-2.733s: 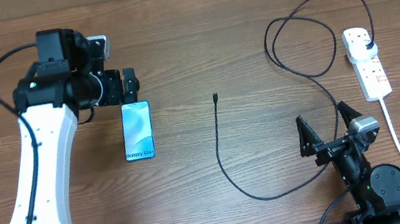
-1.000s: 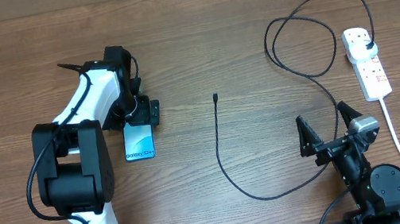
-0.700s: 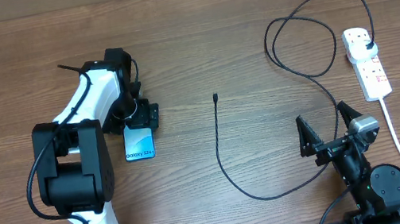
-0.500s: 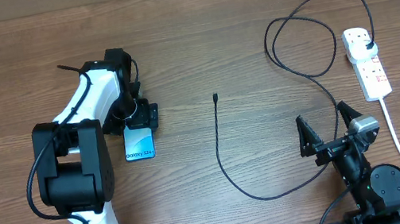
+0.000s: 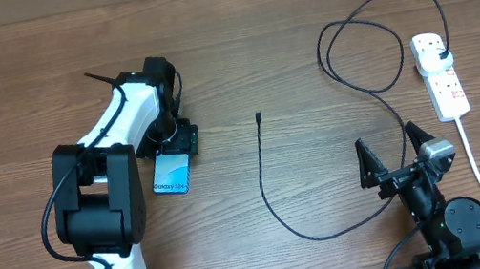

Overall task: Plug charger to phone and switch on socket
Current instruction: 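Lower the left gripper and grasp the smartphone's top edge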

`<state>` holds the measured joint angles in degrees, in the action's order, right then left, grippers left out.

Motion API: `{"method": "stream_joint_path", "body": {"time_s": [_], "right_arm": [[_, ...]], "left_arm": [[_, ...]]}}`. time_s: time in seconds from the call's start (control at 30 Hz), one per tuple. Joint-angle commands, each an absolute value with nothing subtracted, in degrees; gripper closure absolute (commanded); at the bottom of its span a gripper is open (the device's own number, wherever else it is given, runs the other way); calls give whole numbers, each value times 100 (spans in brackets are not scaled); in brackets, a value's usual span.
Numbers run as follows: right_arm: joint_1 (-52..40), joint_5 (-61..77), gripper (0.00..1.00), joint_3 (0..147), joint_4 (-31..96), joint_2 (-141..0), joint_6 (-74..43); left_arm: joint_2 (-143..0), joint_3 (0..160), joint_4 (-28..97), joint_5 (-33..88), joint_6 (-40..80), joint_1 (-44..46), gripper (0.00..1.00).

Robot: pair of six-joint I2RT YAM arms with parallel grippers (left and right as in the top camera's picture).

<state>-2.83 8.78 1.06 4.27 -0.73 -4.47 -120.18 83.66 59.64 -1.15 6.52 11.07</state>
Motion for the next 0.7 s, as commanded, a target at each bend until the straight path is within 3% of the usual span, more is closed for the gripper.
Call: {"method": "stream_joint_path", "body": {"time_s": [0.0,0.4,0.67], "right_arm": [[-294,902,0,47,397,-16,-445],[-294,904,0,47,397,-16,-443],[-294,902,0,47,397,-16,-443]], "left_arm": [[-12149,8377,5924,-209,801,1127,18],[-12149,8374,6038,-423,834,1105,27],[-12149,8374,6147,-316,2342,908,25]]}}
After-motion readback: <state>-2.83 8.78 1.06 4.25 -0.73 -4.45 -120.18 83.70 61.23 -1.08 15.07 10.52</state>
